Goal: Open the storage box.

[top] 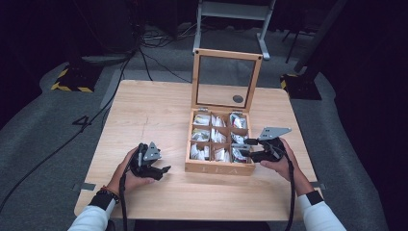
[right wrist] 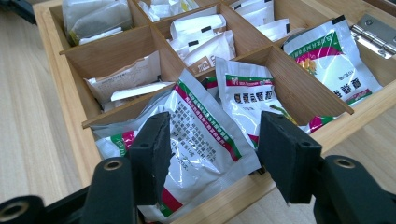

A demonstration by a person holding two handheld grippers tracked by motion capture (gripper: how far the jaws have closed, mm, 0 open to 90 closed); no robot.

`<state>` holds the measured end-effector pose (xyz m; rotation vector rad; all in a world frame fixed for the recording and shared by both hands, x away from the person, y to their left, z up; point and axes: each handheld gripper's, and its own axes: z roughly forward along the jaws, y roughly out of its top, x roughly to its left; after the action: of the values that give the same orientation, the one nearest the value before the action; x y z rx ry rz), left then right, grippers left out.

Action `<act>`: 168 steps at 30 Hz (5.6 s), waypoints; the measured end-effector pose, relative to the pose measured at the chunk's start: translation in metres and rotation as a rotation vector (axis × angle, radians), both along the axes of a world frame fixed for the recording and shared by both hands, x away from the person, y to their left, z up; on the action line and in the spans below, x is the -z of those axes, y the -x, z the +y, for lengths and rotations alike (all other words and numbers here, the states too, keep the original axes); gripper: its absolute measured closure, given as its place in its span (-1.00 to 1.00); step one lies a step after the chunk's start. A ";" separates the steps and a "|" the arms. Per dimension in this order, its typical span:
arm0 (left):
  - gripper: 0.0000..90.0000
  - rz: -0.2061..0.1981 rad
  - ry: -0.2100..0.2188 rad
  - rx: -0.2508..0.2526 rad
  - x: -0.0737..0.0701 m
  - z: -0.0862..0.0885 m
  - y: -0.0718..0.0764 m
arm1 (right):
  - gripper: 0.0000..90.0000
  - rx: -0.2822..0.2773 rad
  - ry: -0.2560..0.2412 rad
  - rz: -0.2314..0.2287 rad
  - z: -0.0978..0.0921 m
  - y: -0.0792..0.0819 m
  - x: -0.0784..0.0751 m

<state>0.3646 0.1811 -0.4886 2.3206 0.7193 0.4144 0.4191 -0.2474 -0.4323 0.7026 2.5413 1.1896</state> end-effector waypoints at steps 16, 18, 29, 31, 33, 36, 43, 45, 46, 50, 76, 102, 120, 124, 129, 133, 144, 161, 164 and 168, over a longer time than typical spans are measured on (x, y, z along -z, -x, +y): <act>-0.47 0.043 0.023 0.003 0.010 0.006 0.014 | 0.29 0.007 0.027 -0.024 0.000 0.002 -0.003; -0.46 0.044 0.026 0.002 0.010 0.007 0.015 | 0.37 0.007 0.023 -0.028 -0.001 0.001 -0.003; -0.46 0.070 0.057 0.000 0.012 0.009 0.012 | 0.74 -0.017 0.035 -0.038 -0.004 0.003 -0.006; -0.47 0.078 0.066 -0.001 0.013 0.010 0.012 | 0.74 -0.013 0.043 -0.036 -0.005 0.002 -0.005; -0.47 0.084 0.074 -0.001 0.014 0.010 0.011 | 0.71 -0.003 0.063 -0.028 -0.004 0.001 -0.003; -0.48 0.083 0.079 0.000 0.014 0.010 0.011 | 0.78 -0.006 0.074 -0.027 -0.002 0.000 -0.002; -0.49 0.079 0.091 0.000 0.015 0.011 0.012 | 1.00 0.015 0.073 -0.038 -0.004 -0.001 -0.001; -0.49 0.079 0.090 0.003 0.015 0.011 0.012 | 1.00 0.010 0.078 -0.046 -0.004 -0.001 -0.002; -0.49 0.079 0.090 0.003 0.015 0.011 0.012 | 1.00 0.011 0.077 -0.050 -0.004 0.000 -0.003; -0.49 0.080 0.087 0.003 0.015 0.011 0.011 | 1.00 0.001 0.060 -0.065 -0.007 0.003 -0.008; -0.51 0.081 0.082 0.004 0.015 0.010 0.011 | 1.00 -0.029 -0.029 -0.127 -0.020 0.024 -0.039; -0.52 0.080 0.085 0.013 0.015 0.008 0.010 | 0.85 -0.073 0.010 0.092 -0.001 -0.015 0.000; -0.52 0.079 0.085 0.013 0.015 0.008 0.010 | 1.00 -0.049 -0.014 -0.081 -0.012 0.008 -0.029; -0.52 0.079 0.084 0.011 0.015 0.007 0.010 | 1.00 -0.039 -0.030 -0.117 -0.015 0.014 -0.039; -0.52 0.078 0.084 0.012 0.015 0.007 0.010 | 1.00 -0.033 -0.041 -0.155 -0.018 0.020 -0.047; -0.52 0.078 0.084 0.012 0.015 0.007 0.010 | 1.00 -0.038 -0.043 -0.167 -0.018 0.023 -0.050; -0.52 0.078 0.085 0.012 0.015 0.007 0.010 | 1.00 -0.059 -0.073 -0.198 -0.019 0.038 -0.065; -0.52 0.079 0.085 0.012 0.015 0.007 0.010 | 1.00 -0.085 -0.102 -0.209 -0.019 0.059 -0.076; -0.52 0.079 0.085 0.012 0.015 0.007 0.010 | 1.00 -0.090 -0.102 -0.210 -0.018 0.062 -0.077; -0.52 0.078 0.087 0.019 0.015 0.008 0.009 | 1.00 -0.099 -0.109 -0.204 -0.017 0.064 -0.077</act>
<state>0.3556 0.1888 -0.5040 2.2701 0.7370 0.2797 0.3547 -0.2646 -0.3550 0.4566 2.3805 1.3658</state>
